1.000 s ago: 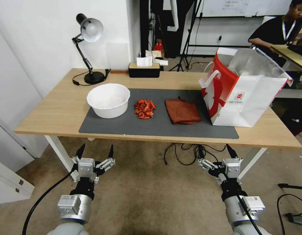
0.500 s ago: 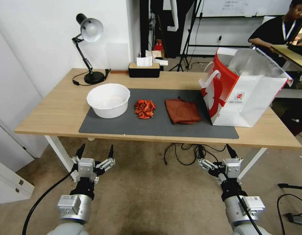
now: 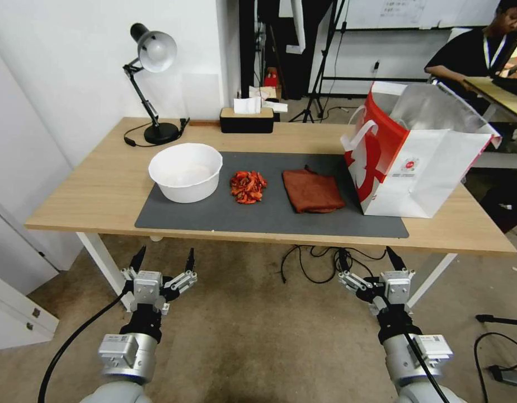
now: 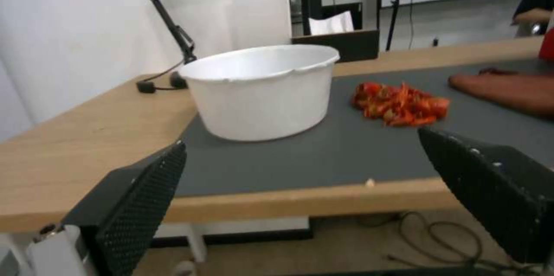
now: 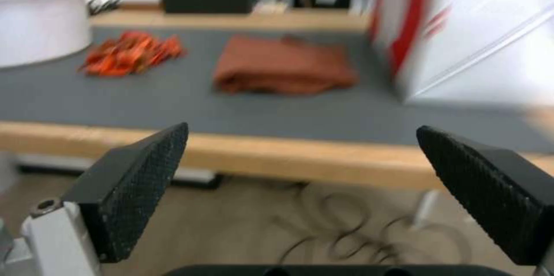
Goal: Sweep shrimp from table into container with towel, then put container into takeout bag.
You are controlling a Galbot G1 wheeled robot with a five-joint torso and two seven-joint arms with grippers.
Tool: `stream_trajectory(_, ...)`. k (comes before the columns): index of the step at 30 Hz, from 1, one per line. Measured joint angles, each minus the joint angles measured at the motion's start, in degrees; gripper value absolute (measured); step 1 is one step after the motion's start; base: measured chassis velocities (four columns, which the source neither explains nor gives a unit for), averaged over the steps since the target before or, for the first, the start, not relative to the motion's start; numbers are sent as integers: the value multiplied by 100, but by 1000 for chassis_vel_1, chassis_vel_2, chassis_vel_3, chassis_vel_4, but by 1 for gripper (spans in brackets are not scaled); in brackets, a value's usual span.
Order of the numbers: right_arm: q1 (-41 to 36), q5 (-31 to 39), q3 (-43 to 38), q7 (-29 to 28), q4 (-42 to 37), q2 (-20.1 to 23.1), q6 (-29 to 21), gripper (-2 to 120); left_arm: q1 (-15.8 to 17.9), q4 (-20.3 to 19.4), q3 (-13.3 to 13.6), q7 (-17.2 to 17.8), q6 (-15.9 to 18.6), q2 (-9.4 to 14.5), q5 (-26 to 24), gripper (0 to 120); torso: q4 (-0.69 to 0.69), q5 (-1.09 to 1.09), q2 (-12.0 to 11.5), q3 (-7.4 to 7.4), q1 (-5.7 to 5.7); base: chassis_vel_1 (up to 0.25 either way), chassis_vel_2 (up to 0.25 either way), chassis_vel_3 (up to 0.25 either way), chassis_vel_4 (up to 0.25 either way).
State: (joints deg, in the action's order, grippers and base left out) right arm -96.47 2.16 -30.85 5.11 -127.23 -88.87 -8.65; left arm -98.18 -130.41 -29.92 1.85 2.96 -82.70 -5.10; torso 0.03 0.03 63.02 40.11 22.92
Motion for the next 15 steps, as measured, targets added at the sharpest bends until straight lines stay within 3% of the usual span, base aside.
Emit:
stream_trajectory(1,0,0,0,0,0,0,0,100,0,0,0,0,0,0,0,100,0,0,0,0,0,0,0,0,0)
stream_trajectory(4,97,139,-91,-30,37,-48,-31,100,620,173,210,243,393,407,-656,100,-4,-5,0,0,2,0,0,0,0)
stream_trajectory(5,97,139,-91,-30,37,-48,-31,100,620,173,210,243,393,407,-656,100,-4,-5,0,0,2,0,0,0,0)
stream_trajectory(8,117,176,-189,-86,-34,-41,87,100,1249,348,419,488,786,824,-1322,100,-4,-4,0,0,1,0,0,0,0)
stream_trajectory(9,117,176,-189,-86,-34,-41,87,100,1249,348,419,488,786,824,-1322,100,-4,-4,0,0,1,0,0,0,0)
stream_trajectory(11,123,195,-209,-124,-75,-34,152,100,1616,448,533,629,1006,1068,-1717,100,-7,-5,0,0,2,0,0,0,0)
stream_trajectory(15,129,201,-226,-142,-98,-31,230,100,1677,474,582,657,1038,1172,-1906,100,-2,-4,0,0,2,0,0,0,0)
